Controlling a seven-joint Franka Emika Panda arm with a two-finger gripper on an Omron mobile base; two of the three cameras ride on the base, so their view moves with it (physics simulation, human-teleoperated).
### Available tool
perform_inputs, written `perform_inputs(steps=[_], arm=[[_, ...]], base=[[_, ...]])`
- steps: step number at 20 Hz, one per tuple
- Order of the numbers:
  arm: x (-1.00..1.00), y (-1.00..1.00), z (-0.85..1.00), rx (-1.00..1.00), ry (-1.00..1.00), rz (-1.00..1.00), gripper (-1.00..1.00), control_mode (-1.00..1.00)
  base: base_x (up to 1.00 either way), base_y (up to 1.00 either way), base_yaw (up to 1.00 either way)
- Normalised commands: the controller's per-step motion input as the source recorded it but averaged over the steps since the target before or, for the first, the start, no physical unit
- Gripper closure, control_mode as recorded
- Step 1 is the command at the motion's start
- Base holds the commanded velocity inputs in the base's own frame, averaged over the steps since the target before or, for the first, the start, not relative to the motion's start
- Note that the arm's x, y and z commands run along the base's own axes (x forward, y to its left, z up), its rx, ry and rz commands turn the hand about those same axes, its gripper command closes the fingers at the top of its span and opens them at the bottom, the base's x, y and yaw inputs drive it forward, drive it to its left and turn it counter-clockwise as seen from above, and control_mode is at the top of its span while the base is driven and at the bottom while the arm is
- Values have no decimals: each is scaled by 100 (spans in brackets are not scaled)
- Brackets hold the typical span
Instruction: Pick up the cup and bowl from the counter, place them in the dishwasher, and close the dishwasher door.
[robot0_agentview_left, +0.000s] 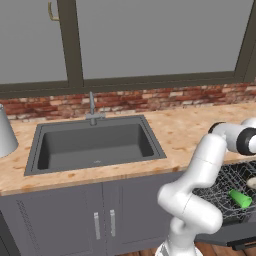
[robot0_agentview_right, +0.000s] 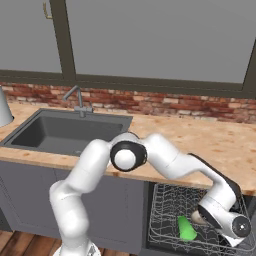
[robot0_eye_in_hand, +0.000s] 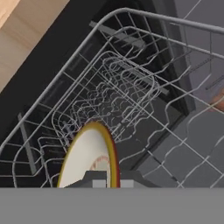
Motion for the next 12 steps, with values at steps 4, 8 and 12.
perform_inputs(steps=[4, 8, 12], arm=[[30, -1, -33, 0, 0, 0, 100, -100], [39, 0, -37, 0, 0, 0, 100, -100], [32, -5, -38, 0, 0, 0, 100, -100]], base=[[0, 0, 0], [0, 0, 0], [0, 0, 0]])
